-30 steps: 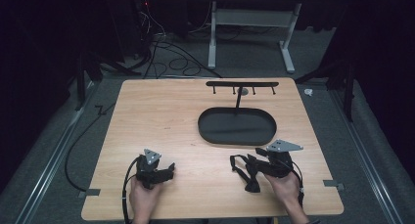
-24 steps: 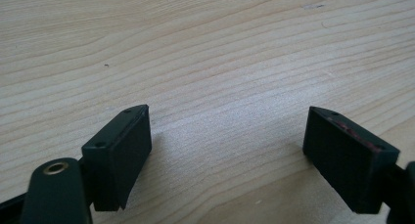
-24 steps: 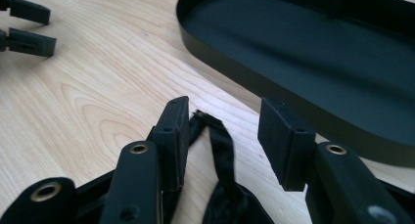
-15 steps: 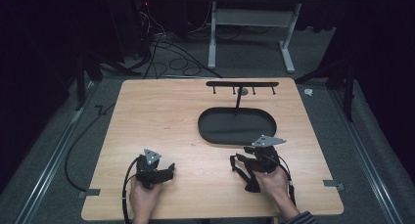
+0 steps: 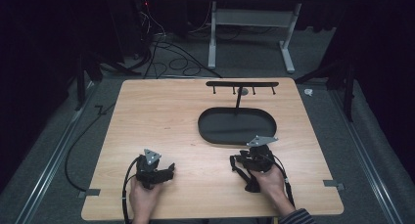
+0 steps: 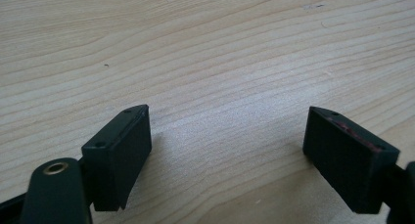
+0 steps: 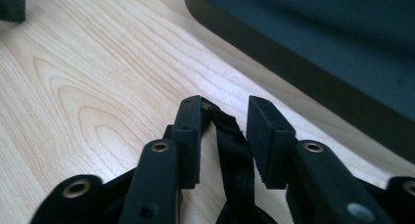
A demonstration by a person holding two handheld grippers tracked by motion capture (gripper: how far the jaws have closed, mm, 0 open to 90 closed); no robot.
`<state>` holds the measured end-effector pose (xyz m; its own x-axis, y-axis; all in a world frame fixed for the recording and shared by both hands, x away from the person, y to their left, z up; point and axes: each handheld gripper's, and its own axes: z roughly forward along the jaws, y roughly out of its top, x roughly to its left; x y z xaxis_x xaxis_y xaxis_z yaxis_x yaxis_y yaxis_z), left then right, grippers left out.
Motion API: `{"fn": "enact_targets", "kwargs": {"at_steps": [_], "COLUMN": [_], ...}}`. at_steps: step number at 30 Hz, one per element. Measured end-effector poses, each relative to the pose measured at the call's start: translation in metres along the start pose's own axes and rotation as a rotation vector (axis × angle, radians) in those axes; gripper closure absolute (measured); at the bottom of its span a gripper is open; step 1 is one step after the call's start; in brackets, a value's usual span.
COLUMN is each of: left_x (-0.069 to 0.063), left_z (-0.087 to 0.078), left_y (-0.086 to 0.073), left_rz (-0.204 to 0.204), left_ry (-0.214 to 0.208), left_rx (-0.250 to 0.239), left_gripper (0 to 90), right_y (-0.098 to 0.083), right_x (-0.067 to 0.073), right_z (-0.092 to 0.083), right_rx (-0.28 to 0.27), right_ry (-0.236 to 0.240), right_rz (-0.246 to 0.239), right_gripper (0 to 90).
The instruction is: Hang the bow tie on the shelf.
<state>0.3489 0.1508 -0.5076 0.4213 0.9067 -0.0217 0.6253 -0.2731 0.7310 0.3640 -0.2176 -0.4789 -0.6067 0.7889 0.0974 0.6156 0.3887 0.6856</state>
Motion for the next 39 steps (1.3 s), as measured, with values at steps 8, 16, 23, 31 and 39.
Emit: {"fn": "enact_targets", "kwargs": {"at_steps": [8, 16, 23, 31, 39], "left_x": [0.0, 0.0, 0.0, 0.0, 0.0], "left_z": [0.0, 0.0, 0.0, 0.0, 0.0], "left_y": [0.0, 0.0, 0.0, 0.0, 0.0], "left_rz": [0.0, 0.0, 0.0, 0.001, 0.003], "left_ry": [0.0, 0.0, 0.0, -0.001, -0.001], "left_rx": [0.0, 0.0, 0.0, 0.0, 0.0], "left_gripper": [18.6, 18.6, 18.6, 18.5, 18.5], "right_y": [-0.003, -0.007, -0.008, -0.004, 0.0], "right_x": [-0.003, -0.005, -0.006, -0.01, -0.011], "right_z": [0.003, 0.0, -0.008, -0.023, -0.036], "right_rx": [0.006, -0.009, -0.046, -0.055, -0.081], "right_ry": [-0.002, -0.004, -0.003, -0.017, -0.032], "right_rz": [0.0, 0.017, 0.011, 0.018, 0.003], "right_gripper": [80.4, 85.6, 87.6, 88.3, 88.5]}}
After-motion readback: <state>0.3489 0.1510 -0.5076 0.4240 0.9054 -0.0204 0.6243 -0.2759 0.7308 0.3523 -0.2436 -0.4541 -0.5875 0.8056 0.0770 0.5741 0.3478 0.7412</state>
